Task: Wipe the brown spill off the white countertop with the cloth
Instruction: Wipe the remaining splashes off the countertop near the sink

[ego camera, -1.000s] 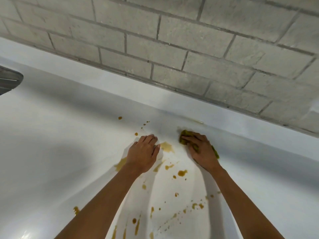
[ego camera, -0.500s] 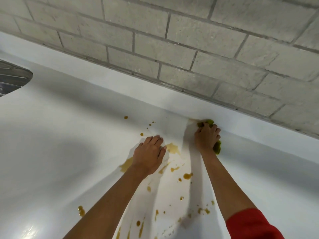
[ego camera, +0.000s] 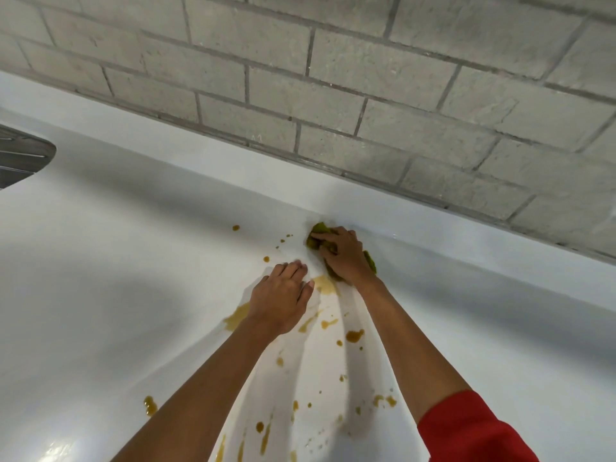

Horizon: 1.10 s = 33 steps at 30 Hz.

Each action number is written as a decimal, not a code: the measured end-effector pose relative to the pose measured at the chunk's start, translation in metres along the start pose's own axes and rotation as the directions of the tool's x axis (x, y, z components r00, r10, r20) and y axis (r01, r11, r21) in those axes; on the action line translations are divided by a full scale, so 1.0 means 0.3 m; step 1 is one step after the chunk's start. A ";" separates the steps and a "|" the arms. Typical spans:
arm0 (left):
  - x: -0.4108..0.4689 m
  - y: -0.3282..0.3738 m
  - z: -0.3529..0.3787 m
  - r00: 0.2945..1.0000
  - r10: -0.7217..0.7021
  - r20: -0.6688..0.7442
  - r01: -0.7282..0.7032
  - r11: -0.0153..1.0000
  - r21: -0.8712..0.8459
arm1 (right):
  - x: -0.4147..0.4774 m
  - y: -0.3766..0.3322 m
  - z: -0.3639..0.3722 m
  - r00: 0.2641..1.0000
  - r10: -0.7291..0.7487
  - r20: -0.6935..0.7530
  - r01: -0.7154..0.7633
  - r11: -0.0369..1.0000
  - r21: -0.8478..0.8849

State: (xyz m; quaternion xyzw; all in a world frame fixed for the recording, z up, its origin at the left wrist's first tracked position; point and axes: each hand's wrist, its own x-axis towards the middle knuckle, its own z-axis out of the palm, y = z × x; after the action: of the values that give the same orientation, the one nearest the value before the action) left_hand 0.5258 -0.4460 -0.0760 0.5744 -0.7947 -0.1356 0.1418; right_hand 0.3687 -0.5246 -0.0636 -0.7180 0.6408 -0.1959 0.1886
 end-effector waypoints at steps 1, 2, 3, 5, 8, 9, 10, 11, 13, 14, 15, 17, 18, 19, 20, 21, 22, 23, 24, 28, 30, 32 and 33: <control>0.001 0.001 -0.001 1.000 0.000 0.003 0.000 1.000 -0.001 | -0.017 0.006 -0.012 0.999 -0.027 0.045 0.025 0.999 0.048; 0.001 0.001 -0.002 1.000 -0.001 0.006 0.001 1.000 -0.002 | -0.035 0.015 -0.023 0.995 -0.052 0.081 0.044 0.995 0.093; 0.002 0.000 -0.004 1.000 -0.002 0.010 0.002 1.000 -0.006 | -0.052 0.028 -0.035 0.994 -0.068 0.090 0.057 0.991 0.123; 0.001 -0.001 -0.004 1.000 -0.002 0.021 0.003 1.000 -0.013 | -0.081 0.072 -0.044 0.999 -0.046 0.001 0.046 0.995 0.090; 0.001 -0.004 -0.004 1.000 -0.001 0.016 0.002 1.000 -0.022 | -0.086 0.114 -0.026 0.969 0.069 -0.236 -0.088 0.994 -0.071; 0.003 -0.001 -0.007 1.000 0.001 0.016 0.000 1.000 -0.026 | -0.068 0.106 -0.019 0.958 0.103 -0.269 -0.133 0.986 -0.096; 0.005 0.001 -0.012 1.000 0.003 0.021 -0.002 0.999 -0.037 | -0.042 0.089 -0.010 0.953 0.127 -0.275 -0.162 0.981 -0.111; 0.004 -0.001 -0.018 0.999 0.003 0.036 0.000 0.998 -0.066 | -0.017 0.065 0.001 0.957 0.132 -0.257 -0.166 0.979 -0.115; 0.002 -0.014 -0.046 0.998 -0.004 0.070 0.017 0.981 -0.191 | 0.009 0.014 0.016 0.983 0.068 -0.170 -0.083 0.993 -0.085; -0.006 -0.026 -0.063 0.998 -0.002 0.068 0.020 0.966 -0.258 | -0.002 -0.005 0.024 0.995 -0.005 -0.102 -0.001 0.998 -0.055; -0.019 -0.041 -0.080 0.999 0.010 0.040 0.002 0.956 -0.294 | -0.031 -0.017 0.031 0.994 -0.100 -0.031 0.099 0.995 -0.028; -0.048 -0.077 -0.110 0.999 0.023 -0.047 -0.036 0.954 -0.296 | -0.126 -0.007 0.029 0.960 -0.276 0.049 0.276 0.961 0.023; -0.063 -0.097 -0.124 0.996 0.005 -0.084 -0.030 0.957 -0.288 | -0.177 0.015 0.017 0.945 -0.322 0.061 0.320 0.946 0.047; -0.075 -0.115 -0.136 0.993 -0.022 -0.113 -0.011 0.960 -0.279 | -0.212 0.043 -0.004 0.938 -0.340 0.059 0.337 0.939 0.062; -0.084 -0.133 -0.145 0.990 -0.048 -0.135 0.010 0.964 -0.267 | -0.226 0.073 -0.030 0.942 -0.333 0.043 0.330 0.942 0.060; -0.094 -0.150 -0.150 0.987 -0.071 -0.147 0.033 0.968 -0.248 | -0.221 0.104 -0.051 0.954 -0.300 0.012 0.299 0.953 0.041; -0.102 -0.164 -0.151 0.984 -0.092 -0.153 0.056 0.973 -0.225 | -0.201 0.130 -0.066 0.969 -0.243 -0.032 0.244 0.970 0.012; -0.114 -0.178 -0.150 0.981 -0.112 -0.156 0.079 0.976 -0.205 | -0.172 0.145 -0.069 0.982 -0.172 -0.079 0.171 0.985 -0.015; -0.121 -0.187 -0.145 0.978 -0.131 -0.160 0.098 0.976 -0.196 | -0.137 0.147 -0.067 0.988 -0.098 -0.123 0.095 0.995 -0.032; -0.147 -0.218 -0.125 0.973 -0.171 -0.158 0.137 0.969 -0.207 | -0.071 0.032 0.016 0.989 -0.050 -0.137 0.047 0.999 -0.021; -0.149 -0.232 -0.124 0.976 -0.154 -0.156 0.121 0.971 -0.205 | -0.125 -0.027 0.054 0.981 -0.180 -0.067 0.182 0.983 0.018; -0.149 -0.244 -0.125 0.978 -0.124 -0.165 0.088 0.974 -0.208 | -0.214 -0.036 0.056 0.951 -0.310 0.004 0.309 0.949 0.064; -0.152 -0.247 -0.122 0.979 -0.111 -0.168 0.074 0.974 -0.212 | -0.257 -0.020 0.043 0.935 -0.355 0.025 0.352 0.933 0.072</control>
State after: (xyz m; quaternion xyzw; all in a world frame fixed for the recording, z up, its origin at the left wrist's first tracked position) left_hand 0.6184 -0.4272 -0.0734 0.6029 -0.7329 -0.1709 0.2647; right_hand 0.3726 -0.4470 -0.0744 -0.8183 0.4907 -0.2345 0.1859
